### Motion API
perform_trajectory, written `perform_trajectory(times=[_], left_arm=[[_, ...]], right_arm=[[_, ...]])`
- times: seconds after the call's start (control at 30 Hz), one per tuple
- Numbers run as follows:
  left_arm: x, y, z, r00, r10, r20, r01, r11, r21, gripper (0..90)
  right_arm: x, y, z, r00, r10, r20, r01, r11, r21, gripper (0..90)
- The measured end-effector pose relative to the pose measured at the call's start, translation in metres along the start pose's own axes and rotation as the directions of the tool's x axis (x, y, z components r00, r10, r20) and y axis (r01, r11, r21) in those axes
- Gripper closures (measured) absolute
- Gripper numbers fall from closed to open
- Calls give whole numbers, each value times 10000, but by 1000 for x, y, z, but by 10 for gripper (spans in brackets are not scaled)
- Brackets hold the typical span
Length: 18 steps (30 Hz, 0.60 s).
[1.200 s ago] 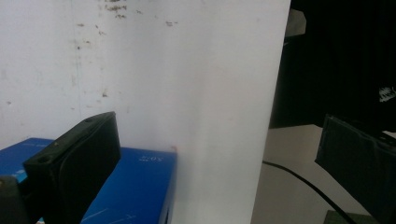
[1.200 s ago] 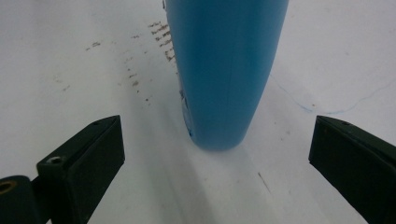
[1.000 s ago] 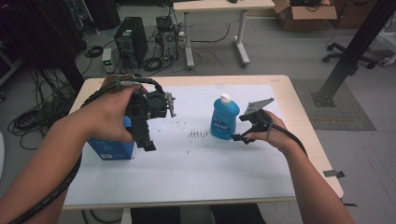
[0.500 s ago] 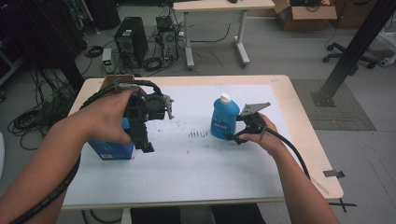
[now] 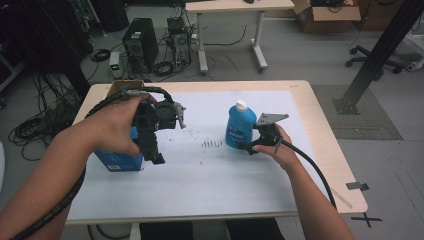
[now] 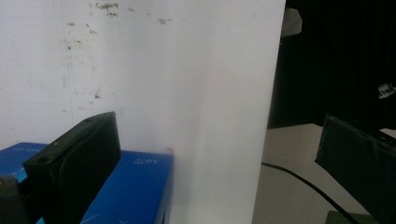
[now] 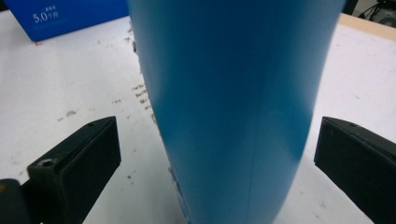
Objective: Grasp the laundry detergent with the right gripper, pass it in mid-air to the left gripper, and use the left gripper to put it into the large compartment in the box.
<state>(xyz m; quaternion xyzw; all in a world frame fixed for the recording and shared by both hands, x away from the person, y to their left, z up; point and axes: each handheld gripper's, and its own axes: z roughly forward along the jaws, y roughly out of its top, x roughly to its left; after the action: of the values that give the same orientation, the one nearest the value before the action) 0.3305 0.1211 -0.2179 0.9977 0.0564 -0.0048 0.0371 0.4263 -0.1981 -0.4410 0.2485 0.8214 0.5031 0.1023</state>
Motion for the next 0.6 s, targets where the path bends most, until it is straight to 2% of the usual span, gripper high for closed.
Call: perform_trajectory(times=[0.37, 0.6], left_arm=[[-1, -2, 1, 10000, -88, 4, 88, 10000, 44, 3], [-1, -2, 0, 10000, -70, -18, 70, 10000, 25, 4]], right_arm=[[3, -2, 4, 9993, 337, 179, -321, 9961, -820, 16], [3, -5, 8, 9995, 289, 147, -274, 9949, -967, 58]])
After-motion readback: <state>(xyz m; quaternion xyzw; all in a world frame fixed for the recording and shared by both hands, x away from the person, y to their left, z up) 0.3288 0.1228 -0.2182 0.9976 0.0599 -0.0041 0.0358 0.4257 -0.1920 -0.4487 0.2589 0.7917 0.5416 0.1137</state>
